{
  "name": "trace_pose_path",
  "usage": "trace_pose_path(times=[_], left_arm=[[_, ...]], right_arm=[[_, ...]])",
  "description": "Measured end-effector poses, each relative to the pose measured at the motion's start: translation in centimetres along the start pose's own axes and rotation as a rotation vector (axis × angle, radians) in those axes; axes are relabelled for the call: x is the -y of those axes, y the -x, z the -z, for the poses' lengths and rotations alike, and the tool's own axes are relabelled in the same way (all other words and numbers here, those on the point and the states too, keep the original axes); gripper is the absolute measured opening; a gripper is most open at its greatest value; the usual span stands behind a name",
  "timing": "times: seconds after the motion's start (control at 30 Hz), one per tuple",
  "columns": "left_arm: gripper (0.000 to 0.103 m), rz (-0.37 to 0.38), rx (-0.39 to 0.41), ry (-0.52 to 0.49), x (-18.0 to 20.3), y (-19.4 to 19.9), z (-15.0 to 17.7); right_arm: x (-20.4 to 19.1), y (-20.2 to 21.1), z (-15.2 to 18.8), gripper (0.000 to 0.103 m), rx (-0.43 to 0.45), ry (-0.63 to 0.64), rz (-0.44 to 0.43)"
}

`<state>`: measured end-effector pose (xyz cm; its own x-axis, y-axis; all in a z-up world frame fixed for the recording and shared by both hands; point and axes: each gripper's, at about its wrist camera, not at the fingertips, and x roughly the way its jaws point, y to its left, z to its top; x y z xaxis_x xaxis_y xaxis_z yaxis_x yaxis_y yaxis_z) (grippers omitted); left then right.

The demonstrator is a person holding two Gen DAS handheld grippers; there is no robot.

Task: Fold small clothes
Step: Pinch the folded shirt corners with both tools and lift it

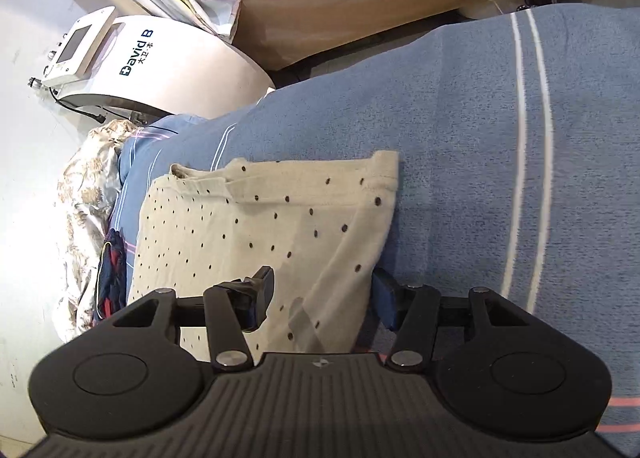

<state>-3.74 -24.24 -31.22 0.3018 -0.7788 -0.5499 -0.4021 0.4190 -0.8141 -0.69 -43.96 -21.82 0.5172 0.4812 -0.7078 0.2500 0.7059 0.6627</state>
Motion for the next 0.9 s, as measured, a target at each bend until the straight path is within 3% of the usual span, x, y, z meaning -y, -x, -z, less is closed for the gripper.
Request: trace_pose_path(times=[0.1,0.27,0.33,0.4,0.5,0.6,0.73,0.9], left_arm=[[0.041,0.009,0.017,0.041,-0.8,-0.1,-0.4],[0.039,-0.027,0.018,-0.058,-0.1,0.0,-1.3],[0.029,-0.060,0.012,-0.078,0.2,-0.2,-1.7],[0.019,-0.110,0.009,-0.104,0.7,-0.3,-2.0],[0.015,-0.150,0.005,-0.132,1.7,-0.4,-2.2],[0.013,-0.175,-0.009,-0.128,2.6,-0.6,-2.7],[0.010,-0.163,-0.036,-0.111,3.1,0.2,-3.3],[0.009,-0.066,-0.027,0.008,3.2,3.7,-6.5]], right_arm=[[-0.5,-0.6,-0.2,0.085,-0.007,-0.019,-0.036],[-0.1,-1.4,-0.3,0.078,0.000,-0.077,-0.011],[0.4,-1.1,-0.2,0.056,0.007,-0.112,0.009],[0.6,-1.0,-0.3,0.046,0.005,-0.111,0.027],[0.5,-1.1,-0.4,0.037,-0.007,-0.093,0.053],[0.2,-0.9,-0.4,0.014,-0.010,-0.091,0.104],[-1.9,-0.4,-0.5,0.011,0.014,-0.049,0.152],[-7.1,-0.7,-1.4,0.011,0.045,-0.032,0.082]])
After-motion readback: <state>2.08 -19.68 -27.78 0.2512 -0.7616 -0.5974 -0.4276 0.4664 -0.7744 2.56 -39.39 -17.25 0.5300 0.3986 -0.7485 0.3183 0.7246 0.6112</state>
